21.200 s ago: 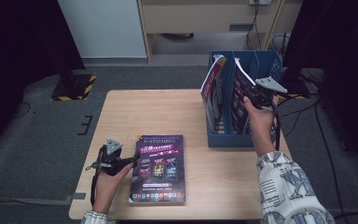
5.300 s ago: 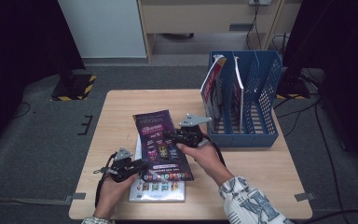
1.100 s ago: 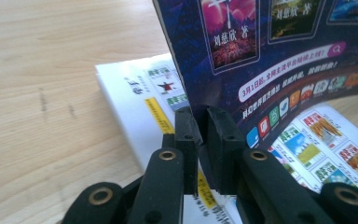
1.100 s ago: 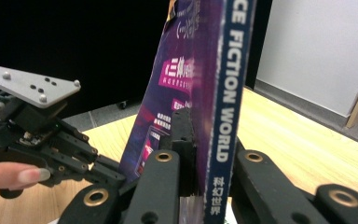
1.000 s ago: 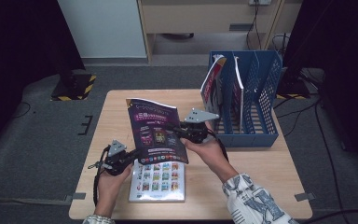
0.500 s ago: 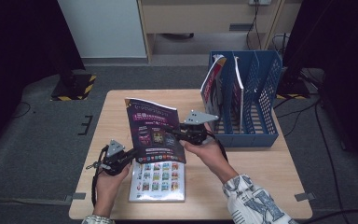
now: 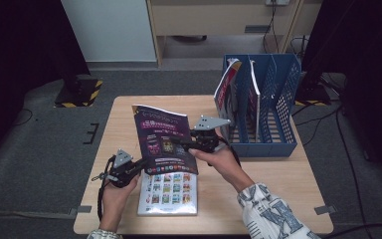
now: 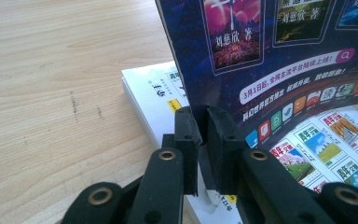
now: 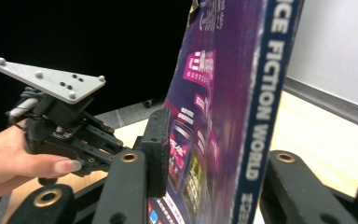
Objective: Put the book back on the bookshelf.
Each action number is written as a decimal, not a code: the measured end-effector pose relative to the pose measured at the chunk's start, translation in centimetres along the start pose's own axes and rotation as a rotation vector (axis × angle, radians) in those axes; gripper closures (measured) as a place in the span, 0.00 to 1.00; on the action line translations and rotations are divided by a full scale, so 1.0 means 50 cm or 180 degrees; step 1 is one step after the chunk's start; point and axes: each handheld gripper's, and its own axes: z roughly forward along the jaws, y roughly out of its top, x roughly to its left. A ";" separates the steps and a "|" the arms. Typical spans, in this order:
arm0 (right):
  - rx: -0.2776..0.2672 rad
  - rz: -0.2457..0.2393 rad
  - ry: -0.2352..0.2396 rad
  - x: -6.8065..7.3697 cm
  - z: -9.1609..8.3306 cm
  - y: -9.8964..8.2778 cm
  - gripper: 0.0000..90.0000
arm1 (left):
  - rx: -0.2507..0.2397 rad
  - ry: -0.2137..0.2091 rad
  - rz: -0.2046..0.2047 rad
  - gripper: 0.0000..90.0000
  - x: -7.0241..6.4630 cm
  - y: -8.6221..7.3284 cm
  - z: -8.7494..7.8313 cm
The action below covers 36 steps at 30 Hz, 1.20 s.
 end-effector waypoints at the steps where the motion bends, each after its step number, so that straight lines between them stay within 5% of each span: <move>1: 0.0001 -0.0027 0.0030 0.003 0.003 0.001 0.69 | -0.0006 0.0004 0.0016 0.92 -0.001 0.000 -0.001; 17: 0.0031 -0.0126 0.0048 0.002 0.016 0.008 0.66 | -0.0010 0.0011 0.0035 0.92 -0.002 0.000 -0.001; 36: 0.0032 -0.0062 0.0038 -0.002 0.034 0.010 0.70 | 0.0003 0.0030 0.0052 0.92 -0.001 0.000 -0.003</move>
